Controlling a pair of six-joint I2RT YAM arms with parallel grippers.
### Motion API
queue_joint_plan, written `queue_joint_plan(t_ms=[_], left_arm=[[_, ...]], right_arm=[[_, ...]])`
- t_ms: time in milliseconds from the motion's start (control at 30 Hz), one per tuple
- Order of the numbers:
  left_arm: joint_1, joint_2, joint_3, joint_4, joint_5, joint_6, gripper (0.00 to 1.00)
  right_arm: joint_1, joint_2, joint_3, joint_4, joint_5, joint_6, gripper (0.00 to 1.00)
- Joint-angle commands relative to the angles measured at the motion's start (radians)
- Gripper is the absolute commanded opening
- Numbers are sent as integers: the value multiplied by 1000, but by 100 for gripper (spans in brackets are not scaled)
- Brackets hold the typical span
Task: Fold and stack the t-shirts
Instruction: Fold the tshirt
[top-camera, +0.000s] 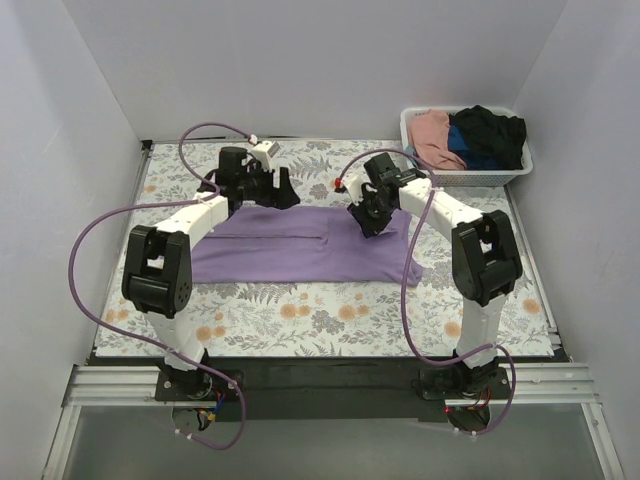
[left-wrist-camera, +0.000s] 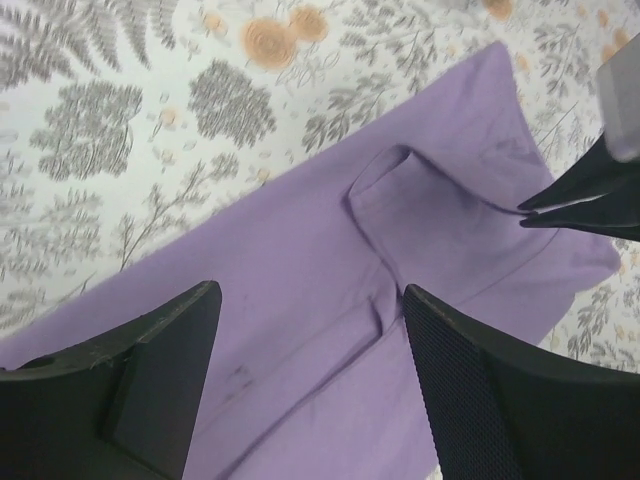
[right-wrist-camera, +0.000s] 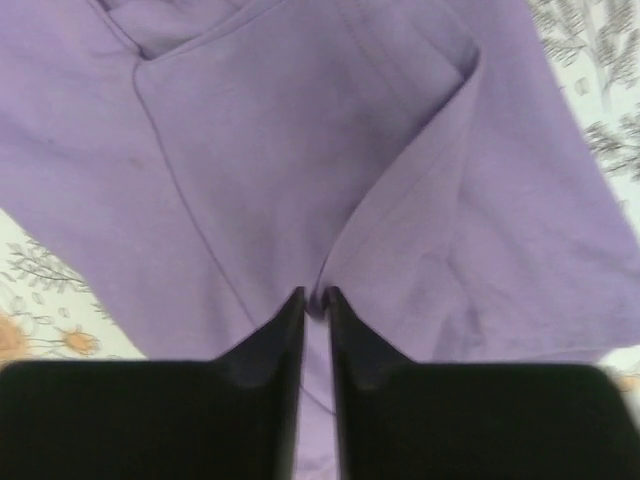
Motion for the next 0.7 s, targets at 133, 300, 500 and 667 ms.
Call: queue_joint_plan(t_ms=[133,300,500,667], left_arm=[[144,-50,75,-478,126,251,72],[259,-85,55,-788,159,628,68],[339,-111,-45,-913,61,848,66],[340,-128,-176,-772,-88,868,64]], right_arm=[[-28,-45,-28,-82,-80,34,44],[-58,-195,-170,-137,-111,32,43],[-97,-306,-339,-185,-91,17,41],[-115,-272,-400,-144,-42,-6,33]])
